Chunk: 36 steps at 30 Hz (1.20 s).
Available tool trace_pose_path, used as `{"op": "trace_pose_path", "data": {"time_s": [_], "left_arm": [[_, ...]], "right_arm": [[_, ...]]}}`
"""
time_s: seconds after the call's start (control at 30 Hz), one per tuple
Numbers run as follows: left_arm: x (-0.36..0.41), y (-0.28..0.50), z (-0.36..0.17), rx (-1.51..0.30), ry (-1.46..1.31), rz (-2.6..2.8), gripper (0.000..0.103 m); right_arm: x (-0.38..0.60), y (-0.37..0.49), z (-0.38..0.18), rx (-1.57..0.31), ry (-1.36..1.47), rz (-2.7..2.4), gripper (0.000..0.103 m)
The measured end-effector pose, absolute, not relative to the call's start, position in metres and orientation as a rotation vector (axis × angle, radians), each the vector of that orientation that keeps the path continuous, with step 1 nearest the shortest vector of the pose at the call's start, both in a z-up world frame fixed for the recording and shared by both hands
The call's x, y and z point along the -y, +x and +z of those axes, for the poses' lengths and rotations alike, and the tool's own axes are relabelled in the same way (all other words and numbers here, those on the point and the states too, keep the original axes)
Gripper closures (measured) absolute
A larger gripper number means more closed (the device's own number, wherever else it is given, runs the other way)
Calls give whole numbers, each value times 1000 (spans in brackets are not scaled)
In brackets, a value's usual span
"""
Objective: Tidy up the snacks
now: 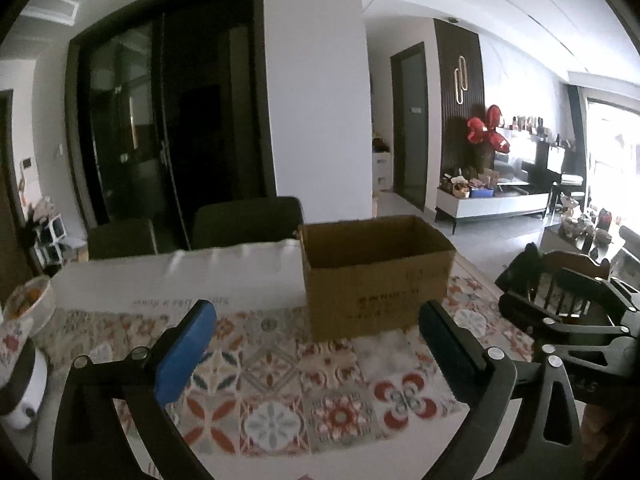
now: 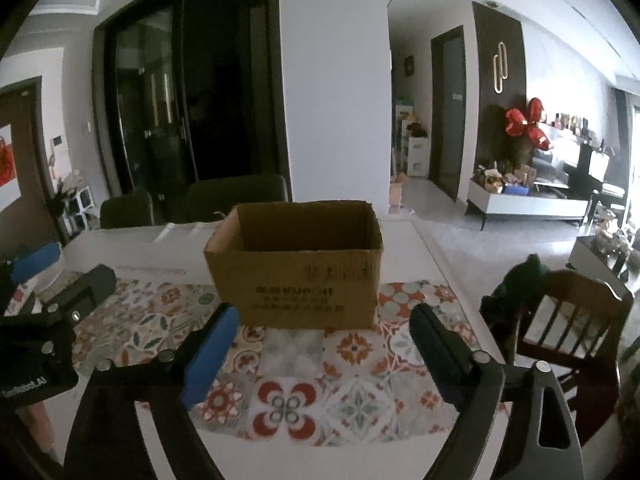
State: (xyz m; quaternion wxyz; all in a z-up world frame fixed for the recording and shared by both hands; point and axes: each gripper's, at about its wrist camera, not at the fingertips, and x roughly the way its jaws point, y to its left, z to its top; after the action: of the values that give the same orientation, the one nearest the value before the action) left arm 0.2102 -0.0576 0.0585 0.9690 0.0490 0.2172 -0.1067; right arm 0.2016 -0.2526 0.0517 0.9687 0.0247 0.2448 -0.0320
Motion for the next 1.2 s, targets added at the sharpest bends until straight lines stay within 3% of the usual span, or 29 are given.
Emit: {"op": "trace_pose_path", "data": {"time_s": [0.5,1.2], "left_arm": [[42,132,39,-445,91,-191,0],[34,82,36,-399,102,-180,0]], "right_arm": [[228,105,48,-414,10,-89,9],[228,58,38,-405,30,-84,9]]}}
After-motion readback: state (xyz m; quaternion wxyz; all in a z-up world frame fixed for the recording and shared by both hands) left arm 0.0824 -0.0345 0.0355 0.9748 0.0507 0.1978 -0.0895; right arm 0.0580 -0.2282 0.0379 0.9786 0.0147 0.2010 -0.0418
